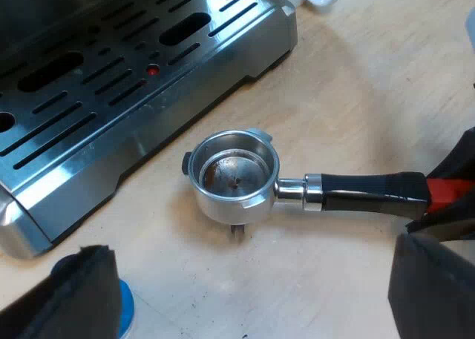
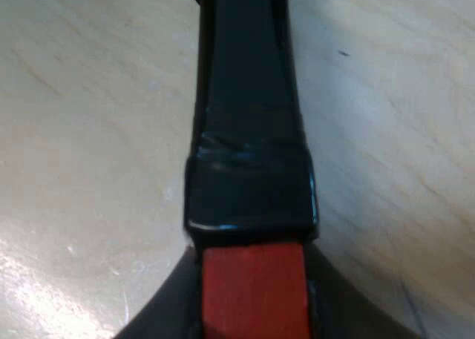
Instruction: Grind coffee beans and then tamp
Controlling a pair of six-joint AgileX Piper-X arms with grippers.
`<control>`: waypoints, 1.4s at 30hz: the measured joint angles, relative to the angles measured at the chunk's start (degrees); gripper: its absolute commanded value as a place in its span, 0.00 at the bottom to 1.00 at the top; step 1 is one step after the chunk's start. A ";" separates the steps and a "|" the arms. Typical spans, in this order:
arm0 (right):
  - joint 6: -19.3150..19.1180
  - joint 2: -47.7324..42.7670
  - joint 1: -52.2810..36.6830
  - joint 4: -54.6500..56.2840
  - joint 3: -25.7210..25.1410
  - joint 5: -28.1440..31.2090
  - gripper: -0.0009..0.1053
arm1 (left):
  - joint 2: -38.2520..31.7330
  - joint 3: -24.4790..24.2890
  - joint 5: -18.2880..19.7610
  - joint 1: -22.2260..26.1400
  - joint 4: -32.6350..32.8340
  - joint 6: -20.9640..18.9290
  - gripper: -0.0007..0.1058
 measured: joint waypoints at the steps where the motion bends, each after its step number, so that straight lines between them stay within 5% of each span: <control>1: 0.00 0.00 0.00 0.00 0.00 0.16 0.01 | 0.00 0.00 0.00 0.00 0.00 0.00 0.75; 26: 0.00 -0.14 0.00 -0.92 3.57 1.60 0.01 | 0.00 0.00 0.00 0.00 0.00 0.00 0.75; 31: 0.34 -0.14 0.00 -0.69 3.57 0.88 0.19 | 0.00 0.00 0.00 0.00 0.00 0.00 0.75; 32: 0.34 -0.14 0.00 -0.53 3.57 0.92 0.37 | 0.00 0.00 0.00 0.00 0.00 0.00 0.75; 34: 0.34 -0.14 0.00 0.12 3.57 0.37 0.44 | 0.00 0.00 0.00 0.00 0.00 0.00 0.75; 42: 0.34 -0.41 0.00 2.46 3.57 0.37 0.48 | 0.00 0.00 0.00 0.00 0.00 0.00 0.75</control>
